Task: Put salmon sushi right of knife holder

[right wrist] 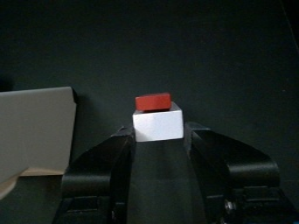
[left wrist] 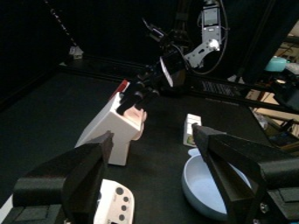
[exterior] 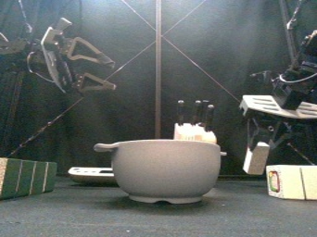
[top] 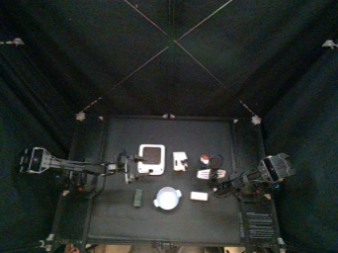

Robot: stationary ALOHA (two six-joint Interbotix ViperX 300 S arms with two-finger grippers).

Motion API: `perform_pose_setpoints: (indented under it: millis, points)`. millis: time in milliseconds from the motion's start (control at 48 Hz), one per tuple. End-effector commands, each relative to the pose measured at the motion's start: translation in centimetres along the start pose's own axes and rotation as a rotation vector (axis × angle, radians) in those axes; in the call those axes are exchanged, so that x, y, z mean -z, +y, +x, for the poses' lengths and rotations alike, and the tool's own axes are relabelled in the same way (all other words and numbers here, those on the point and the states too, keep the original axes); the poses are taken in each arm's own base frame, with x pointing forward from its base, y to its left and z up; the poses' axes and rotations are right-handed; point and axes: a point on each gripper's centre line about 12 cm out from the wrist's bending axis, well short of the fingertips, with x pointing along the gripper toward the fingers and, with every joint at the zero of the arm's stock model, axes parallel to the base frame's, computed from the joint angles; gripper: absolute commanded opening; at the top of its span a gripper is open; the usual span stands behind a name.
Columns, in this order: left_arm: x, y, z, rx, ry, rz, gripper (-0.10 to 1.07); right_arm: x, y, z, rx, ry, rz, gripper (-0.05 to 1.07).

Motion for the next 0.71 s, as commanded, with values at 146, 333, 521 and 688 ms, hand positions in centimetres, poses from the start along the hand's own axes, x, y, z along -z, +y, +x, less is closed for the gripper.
perform_pose_setpoints:
  millis: [146, 333, 521, 688]
  points:
    - [-0.5, 0.2, 0.2, -0.007, -0.018, 0.000, 1.04, -0.4, 1.0, 0.1, -0.012, -0.015, 0.025, 0.67]
    - [-0.4, 0.2, 0.1, -0.008, -0.015, 0.001, 1.04, 0.1, 0.9, 0.7, 0.004, 0.009, 0.019, 0.67]
    - [-0.4, 0.4, 0.1, -0.013, -0.014, 0.000, 1.04, 0.4, 1.0, 1.1, -0.004, 0.046, 0.024, 0.70]
    - [-0.4, 0.4, 0.1, -0.013, -0.014, 0.000, 1.04, 0.8, 1.1, 1.3, -0.009, 0.089, 0.033, 0.76]
